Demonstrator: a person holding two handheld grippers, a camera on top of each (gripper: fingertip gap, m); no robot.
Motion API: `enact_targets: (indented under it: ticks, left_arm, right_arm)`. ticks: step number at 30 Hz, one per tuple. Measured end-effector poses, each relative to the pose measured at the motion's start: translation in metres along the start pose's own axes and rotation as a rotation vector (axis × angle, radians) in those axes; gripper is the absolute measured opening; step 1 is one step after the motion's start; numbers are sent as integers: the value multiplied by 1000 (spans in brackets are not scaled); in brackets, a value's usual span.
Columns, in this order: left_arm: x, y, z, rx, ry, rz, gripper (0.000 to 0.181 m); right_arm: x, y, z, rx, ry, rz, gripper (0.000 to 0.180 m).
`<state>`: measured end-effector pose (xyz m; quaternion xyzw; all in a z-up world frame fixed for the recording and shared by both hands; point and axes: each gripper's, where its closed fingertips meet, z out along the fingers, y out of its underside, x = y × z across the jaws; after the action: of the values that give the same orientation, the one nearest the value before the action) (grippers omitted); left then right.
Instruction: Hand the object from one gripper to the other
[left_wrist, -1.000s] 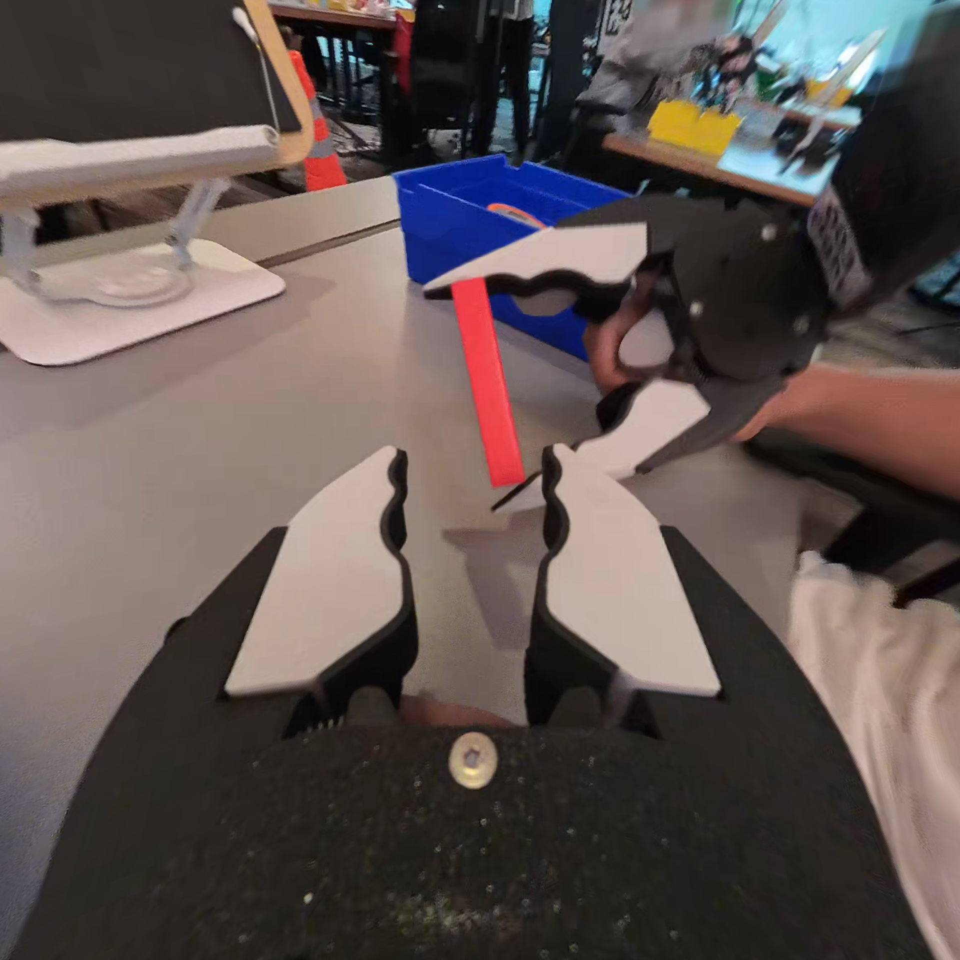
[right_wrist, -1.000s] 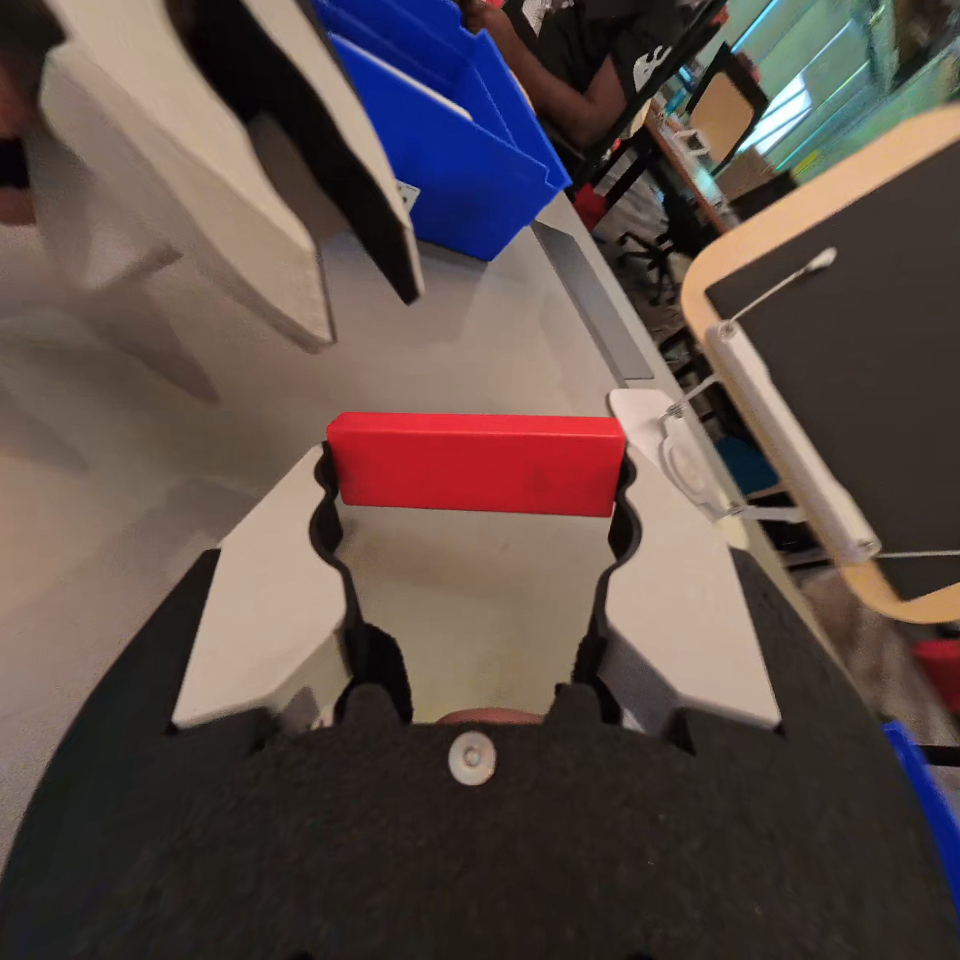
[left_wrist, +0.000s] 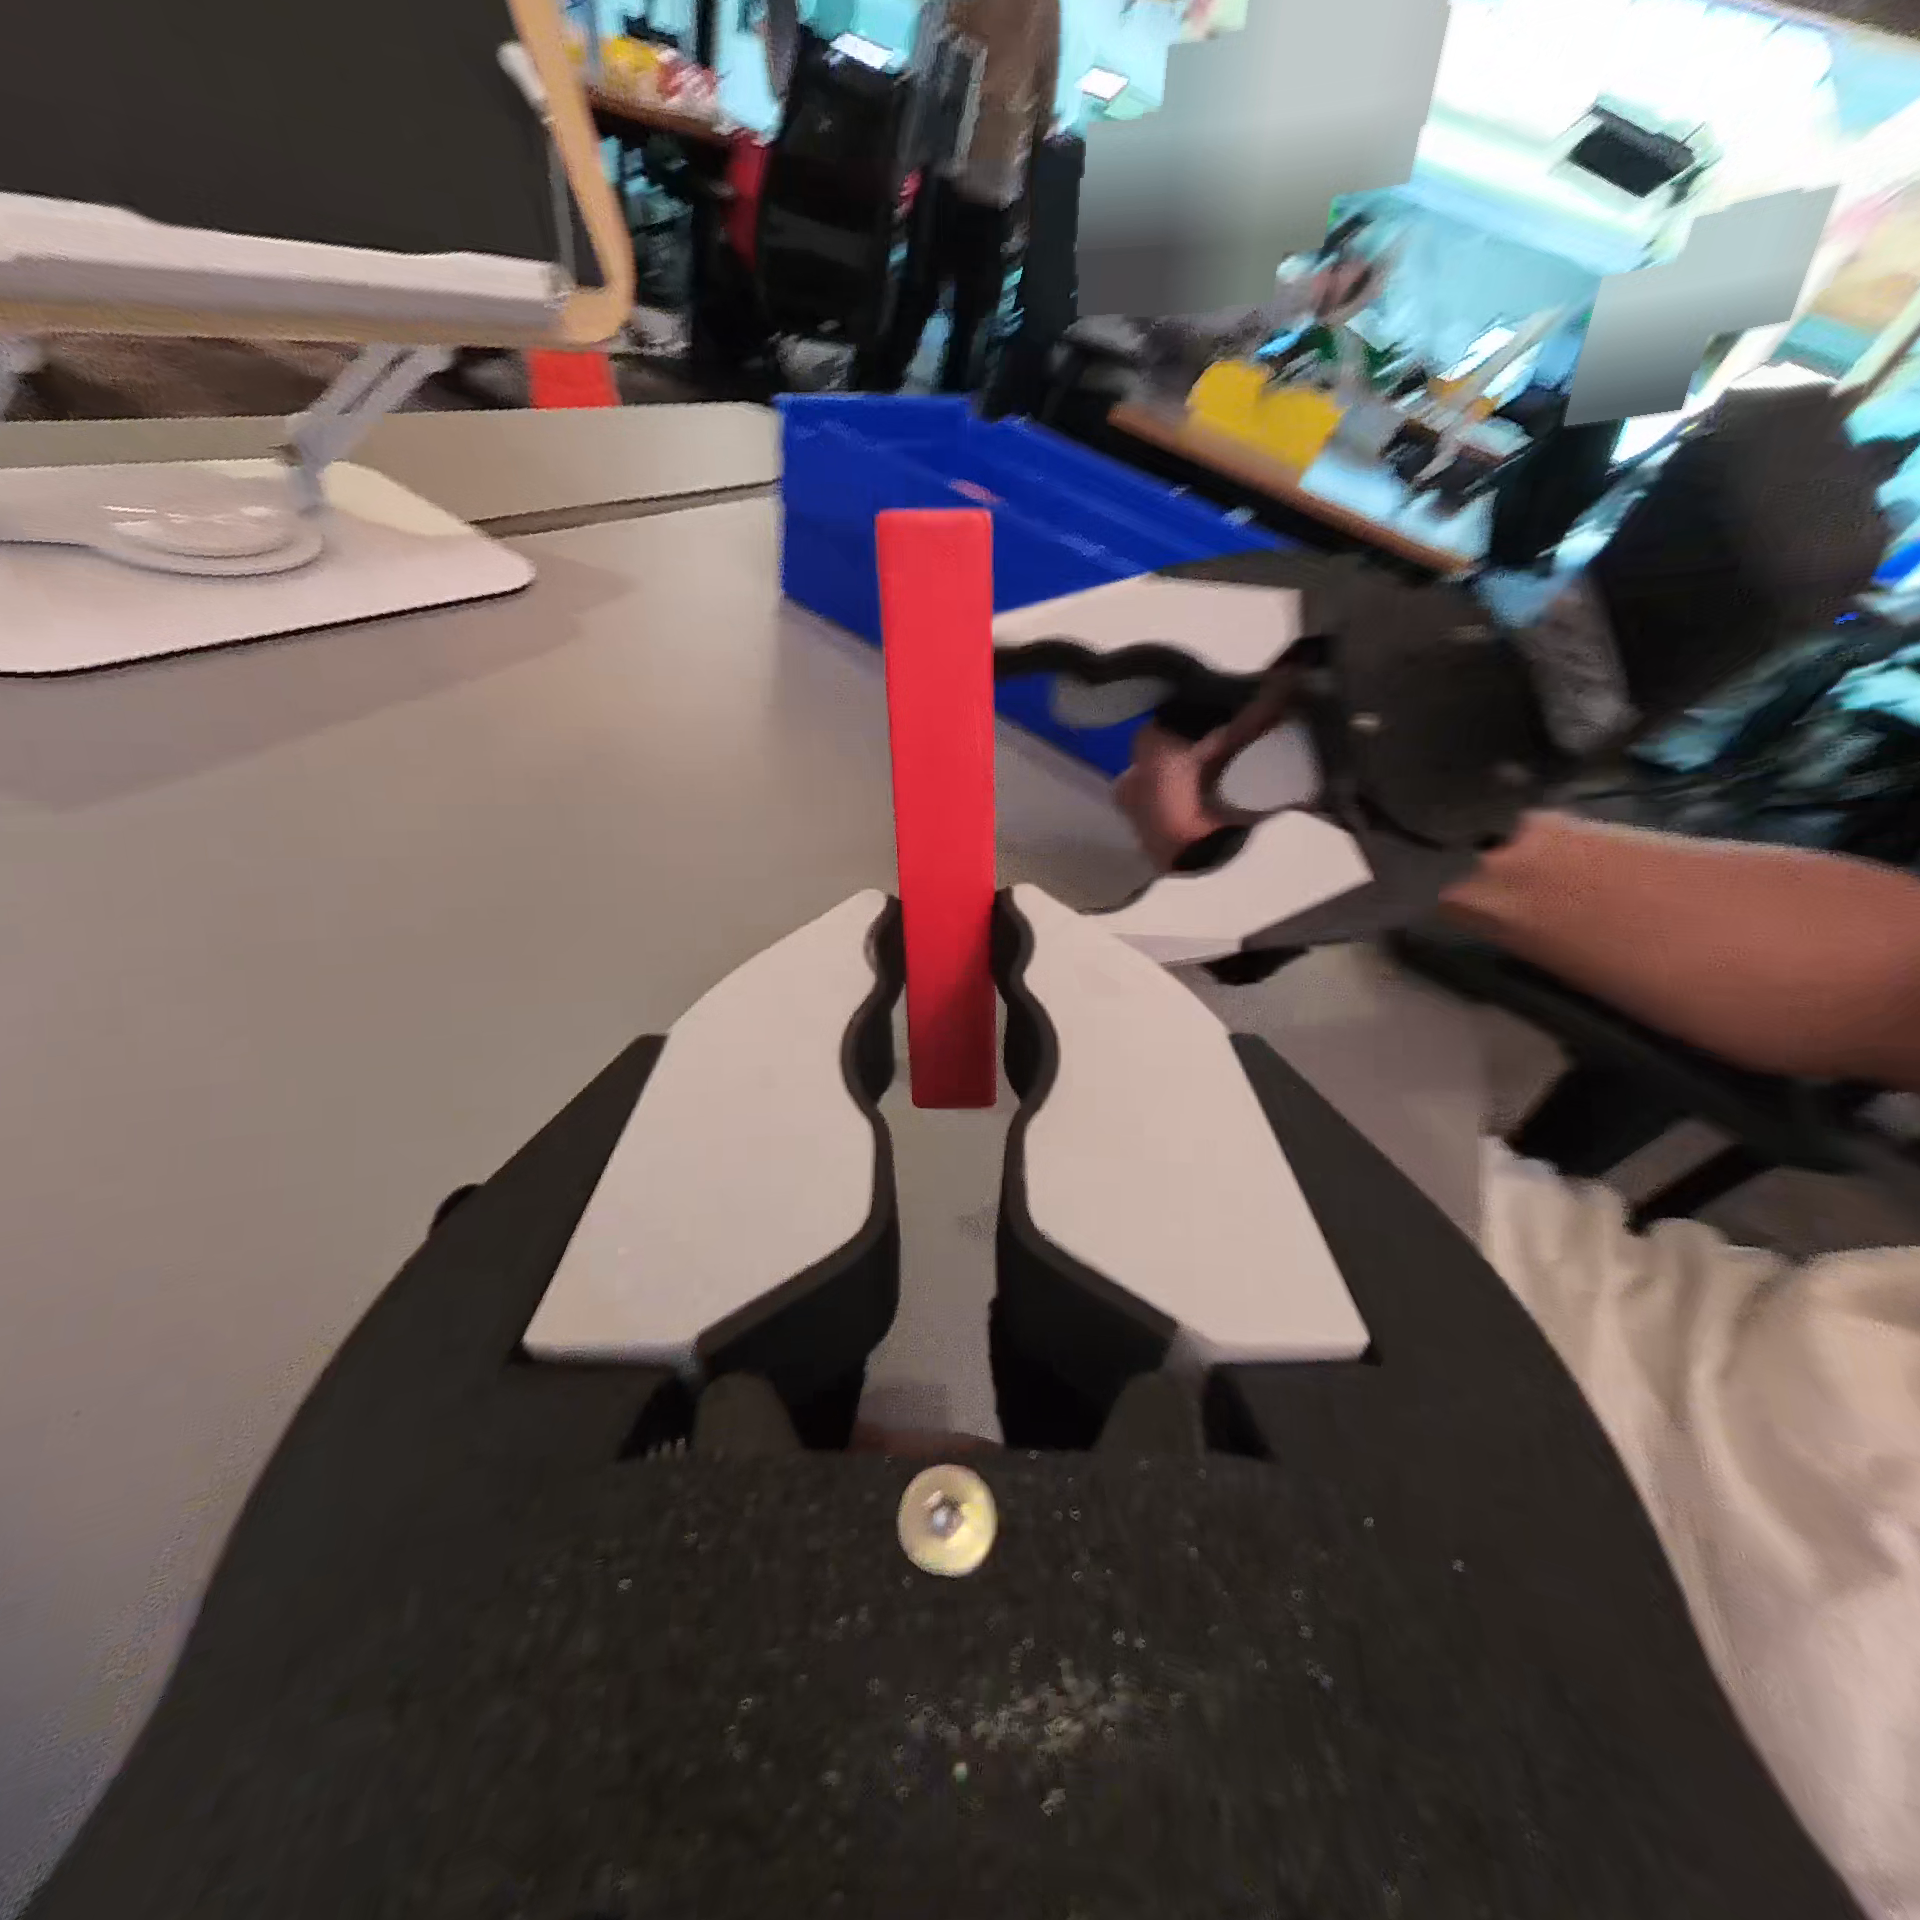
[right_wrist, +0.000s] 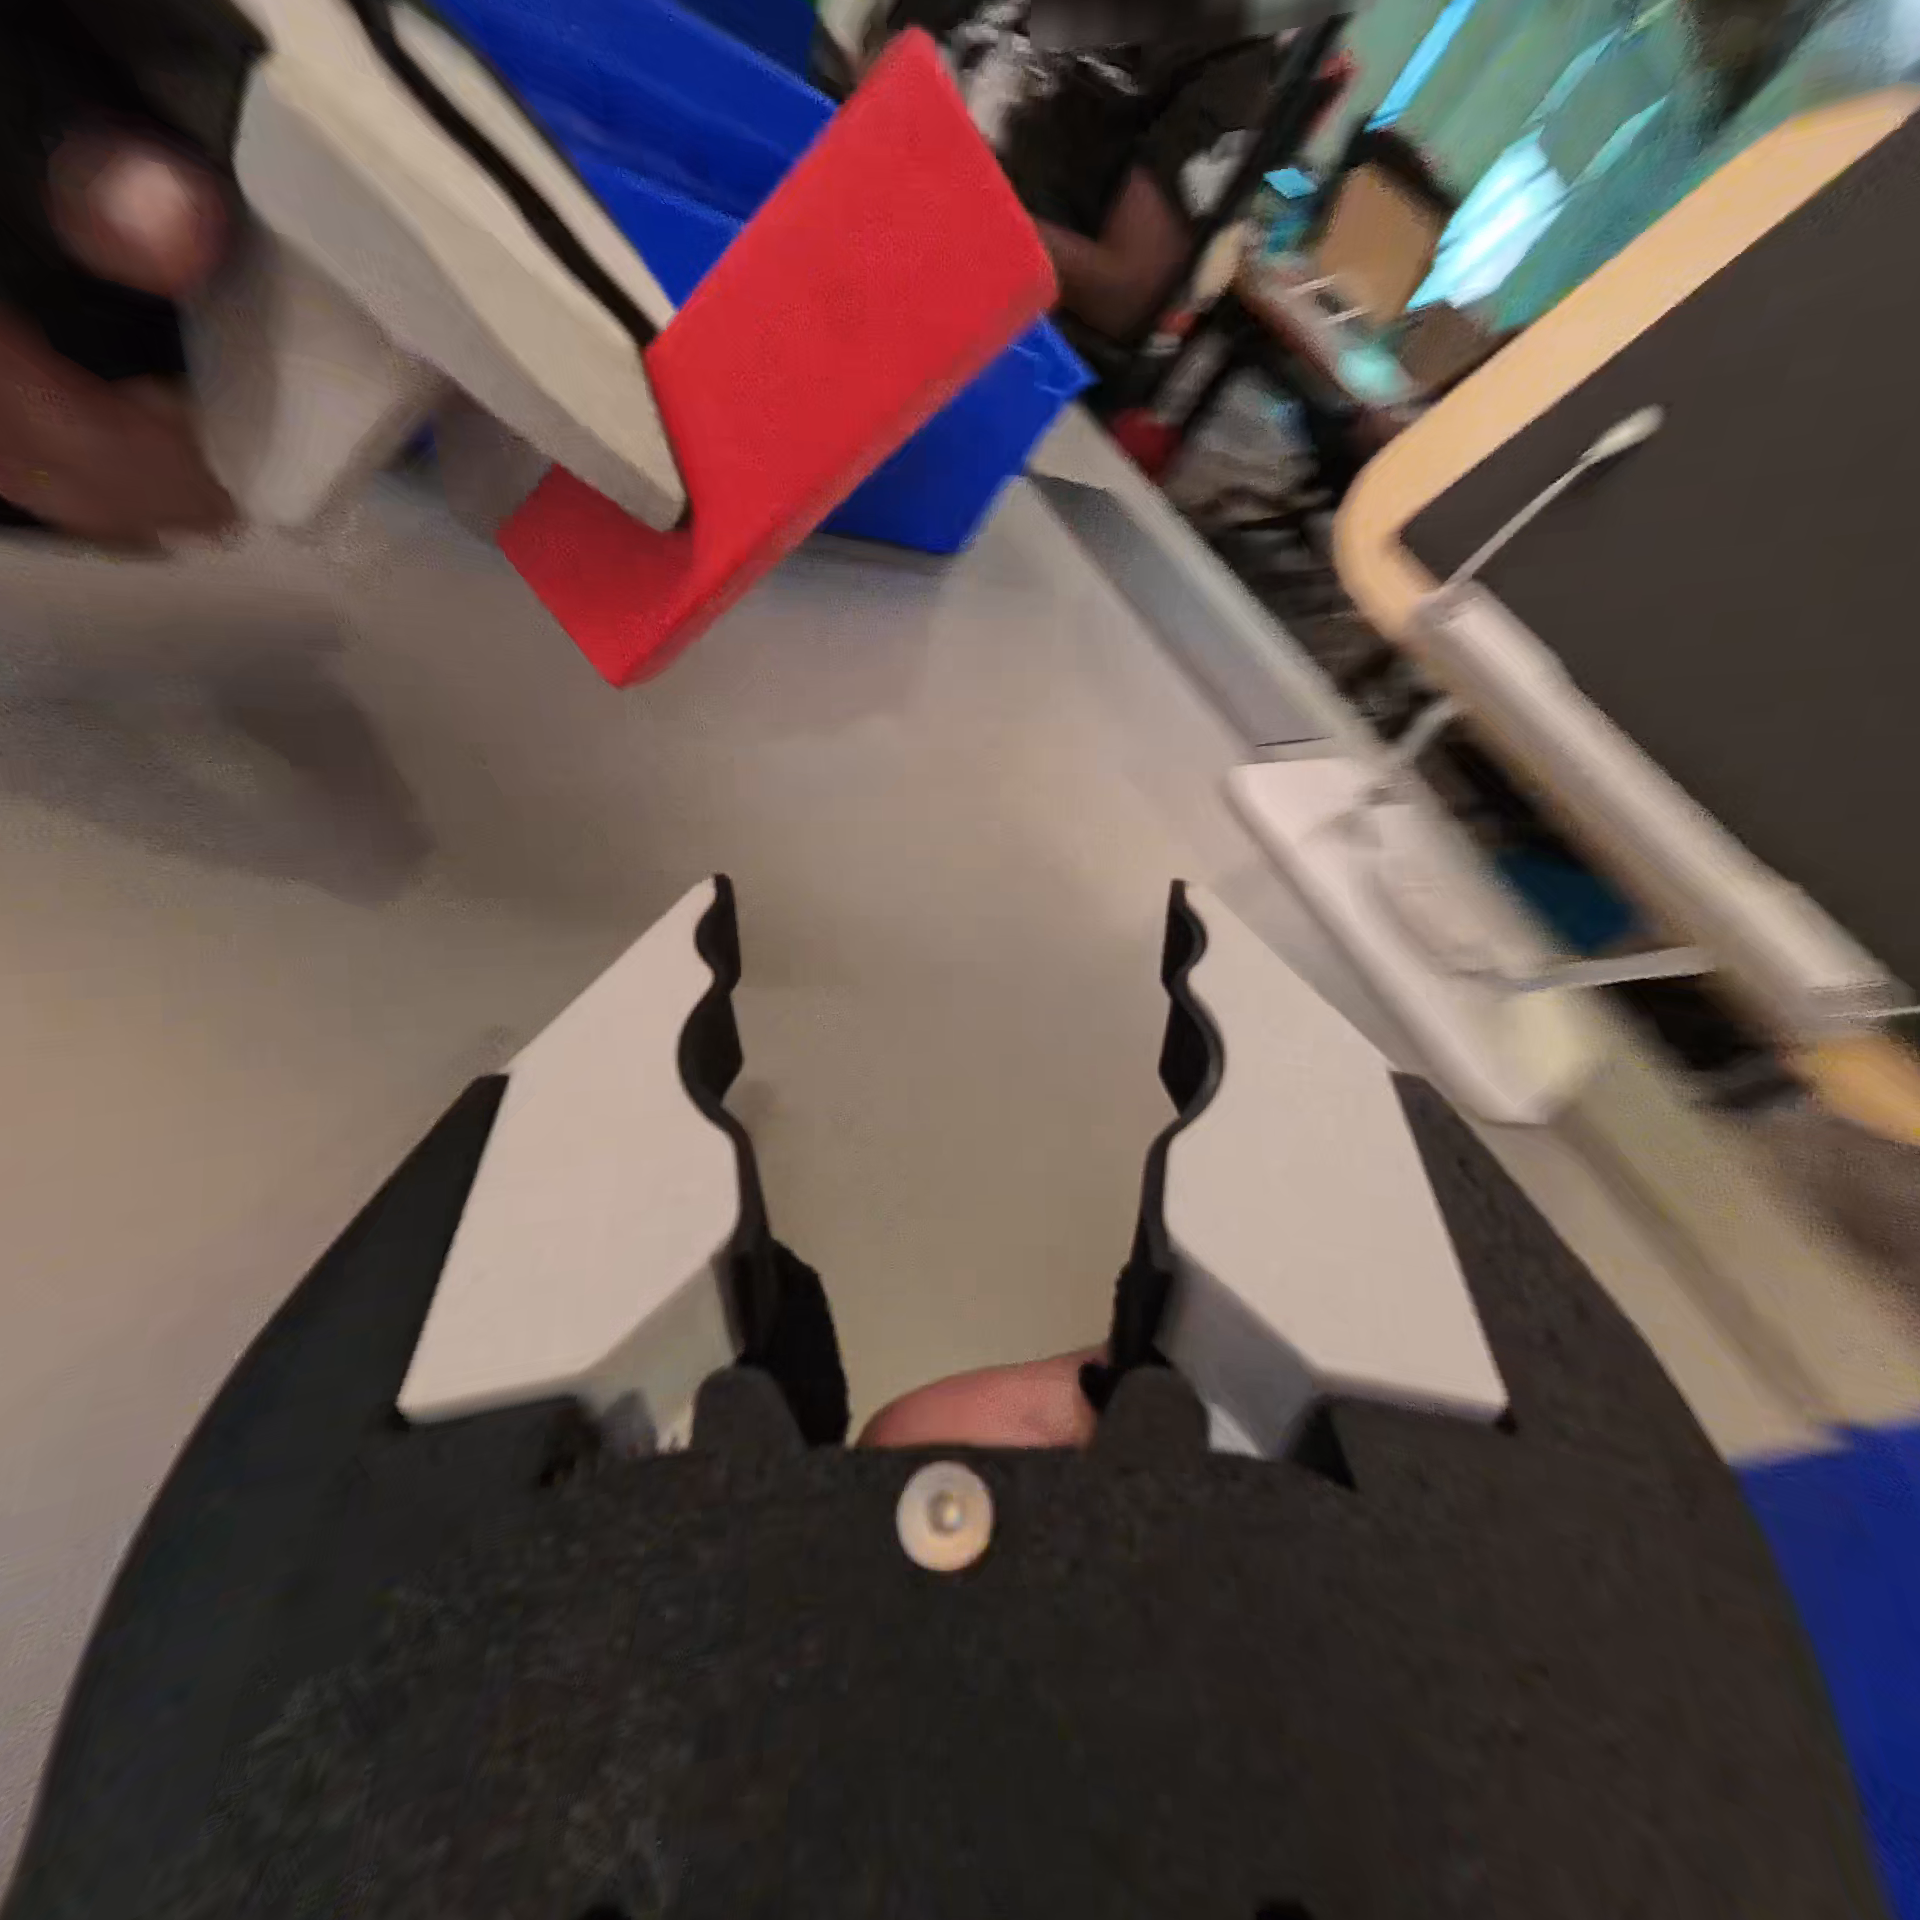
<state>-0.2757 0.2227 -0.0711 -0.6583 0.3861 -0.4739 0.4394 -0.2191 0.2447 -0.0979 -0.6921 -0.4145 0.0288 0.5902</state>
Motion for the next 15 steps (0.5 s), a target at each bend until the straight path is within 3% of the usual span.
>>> enact_targets:
  ticks: [5,7,12,14,15]
  left_arm:
    - [29,-10,-2,91,255,-142,16]
    - [40,-12,0,106,323,-179,16]
    - [58,-10,16,104,378,-219,16]
    - [61,-8,21,93,381,-221,16]
    - [62,-7,23,86,381,-218,16]
  right_arm:
    - [-8,-31,-29,313,-553,635,77]
    - [0,-46,-40,413,-681,842,71]
    - [-24,-68,-49,474,-832,903,58]
    - [-26,-78,-52,520,-871,953,46]
    - [-27,-80,-53,531,-882,964,31]
